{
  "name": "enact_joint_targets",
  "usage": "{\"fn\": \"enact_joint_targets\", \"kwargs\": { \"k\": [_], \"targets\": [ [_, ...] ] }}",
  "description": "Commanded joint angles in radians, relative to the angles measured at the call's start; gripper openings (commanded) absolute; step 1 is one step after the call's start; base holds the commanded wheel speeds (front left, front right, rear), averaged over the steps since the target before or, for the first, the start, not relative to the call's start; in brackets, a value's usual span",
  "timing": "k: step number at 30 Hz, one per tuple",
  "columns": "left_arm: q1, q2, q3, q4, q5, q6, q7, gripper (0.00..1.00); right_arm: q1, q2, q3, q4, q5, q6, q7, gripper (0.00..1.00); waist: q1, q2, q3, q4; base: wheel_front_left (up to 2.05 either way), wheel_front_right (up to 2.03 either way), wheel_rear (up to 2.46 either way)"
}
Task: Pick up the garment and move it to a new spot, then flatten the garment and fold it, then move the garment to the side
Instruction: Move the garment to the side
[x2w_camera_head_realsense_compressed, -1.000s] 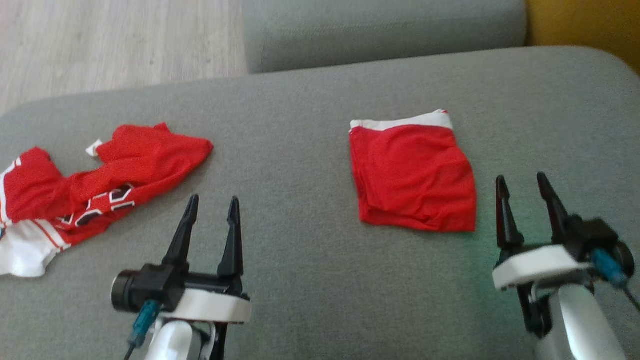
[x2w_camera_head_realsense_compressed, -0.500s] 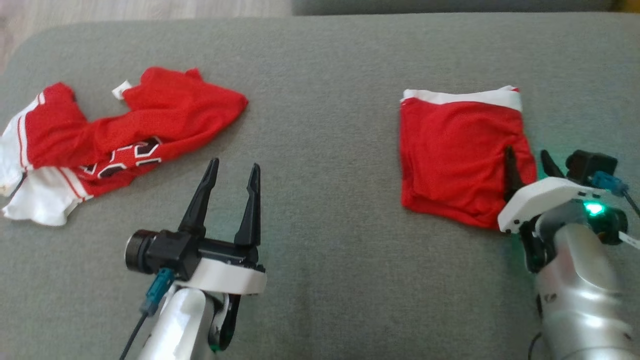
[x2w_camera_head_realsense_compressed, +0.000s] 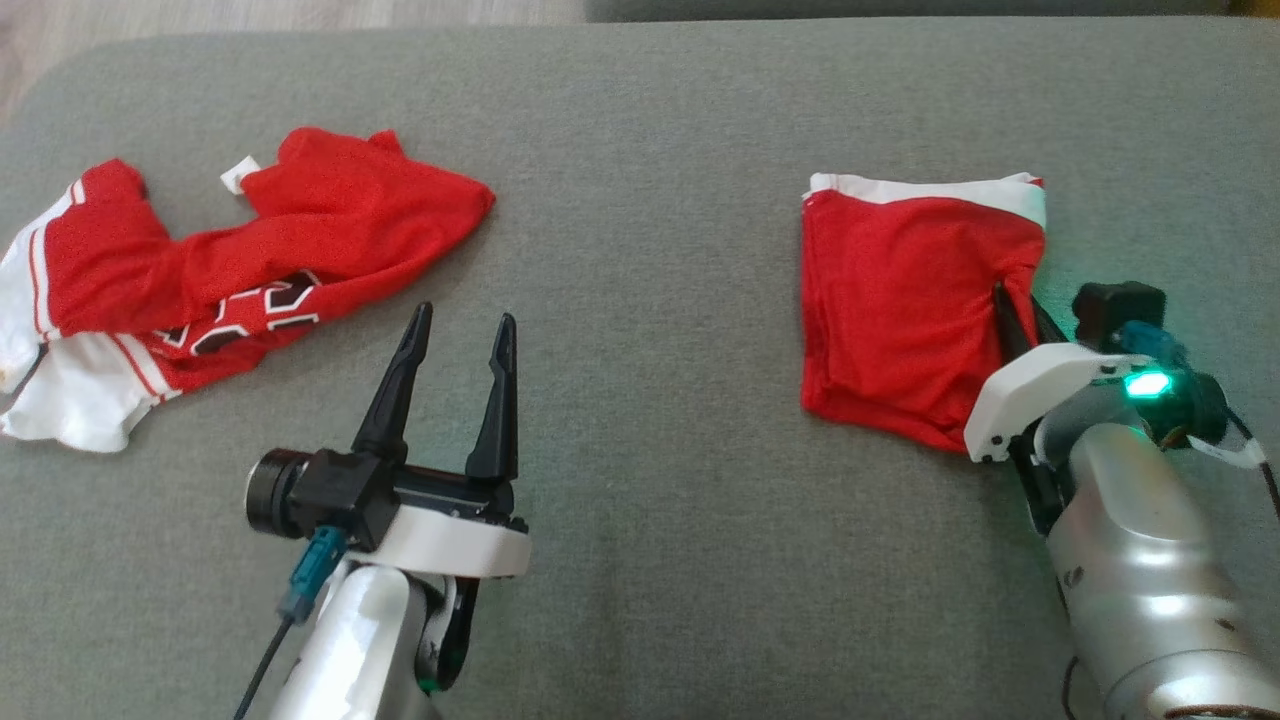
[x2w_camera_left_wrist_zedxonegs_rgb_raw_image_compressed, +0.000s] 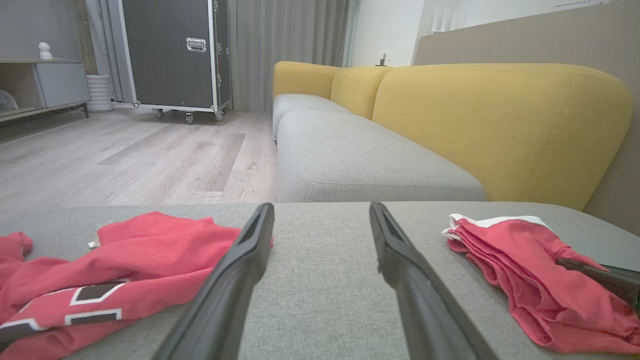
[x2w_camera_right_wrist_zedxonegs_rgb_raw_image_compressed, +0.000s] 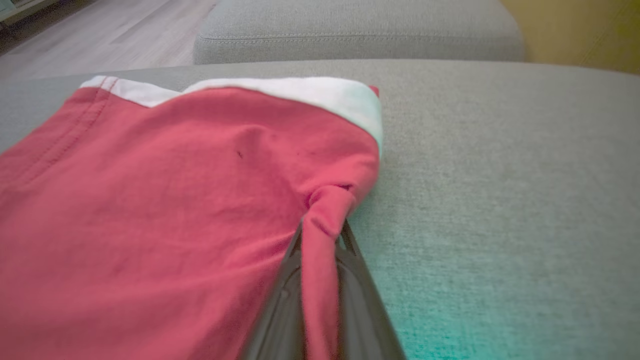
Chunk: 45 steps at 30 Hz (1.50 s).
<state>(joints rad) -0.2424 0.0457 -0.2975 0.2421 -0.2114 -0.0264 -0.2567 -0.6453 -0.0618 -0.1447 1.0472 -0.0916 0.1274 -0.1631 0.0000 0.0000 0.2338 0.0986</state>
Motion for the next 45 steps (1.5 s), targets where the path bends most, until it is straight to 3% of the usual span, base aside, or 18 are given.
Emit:
{"fn": "enact_joint_targets", "kwargs": {
  "k": [1,6,10,16,17,27,35,45],
  "targets": [
    [-0.024,0.004,0.031,-0.027,0.002,0.005,-0.005,1.0,-0.026,0.009,0.024,-0.024,-0.046,0.003,-0.023,0.0,0.0,0.0,-0.012,-0.013,0.0,0.0,0.0],
    [-0.016,0.004,0.035,-0.024,-0.003,0.006,-0.005,1.0,-0.054,-0.014,0.064,-0.043,-0.124,0.003,-0.035,0.0,0.0,0.0,-0.044,-0.036,0.0,0.0,0.0],
    [-0.009,0.004,0.04,-0.027,-0.007,0.009,-0.005,1.0,-0.079,-0.073,0.13,-0.045,-0.128,0.003,-0.01,0.0,0.0,0.0,-0.07,-0.05,0.0,0.0,0.0],
    [-0.004,0.004,0.052,-0.038,-0.014,0.009,-0.005,1.0,-0.093,-0.219,0.254,-0.024,-0.062,0.003,0.034,0.0,0.0,0.0,-0.088,-0.058,0.0,0.0,0.0],
    [-0.004,0.004,0.052,-0.038,-0.014,0.009,-0.005,1.0,-0.093,-0.219,0.254,-0.024,-0.062,0.003,0.034,0.0,0.0,0.0,-0.088,-0.058,0.0,0.0,0.0],
    [-0.027,0.004,0.074,-0.061,0.006,-0.003,-0.005,1.0,-0.114,-0.497,0.43,-0.004,0.087,0.003,0.082,0.0,0.0,0.0,-0.015,-0.04,0.0,0.0,0.0],
    [-0.07,0.004,0.086,-0.076,0.022,-0.019,-0.005,1.0,-0.155,-0.652,0.406,0.02,0.109,0.003,0.111,0.0,0.0,0.0,0.065,-0.026,0.0,0.0,0.0],
    [-0.087,0.004,0.105,-0.063,0.03,-0.026,-0.005,1.0,-0.168,-0.655,0.299,0.036,0.058,0.003,0.099,0.0,0.0,0.0,0.078,-0.031,0.0,0.0,0.0]
  ]
}}
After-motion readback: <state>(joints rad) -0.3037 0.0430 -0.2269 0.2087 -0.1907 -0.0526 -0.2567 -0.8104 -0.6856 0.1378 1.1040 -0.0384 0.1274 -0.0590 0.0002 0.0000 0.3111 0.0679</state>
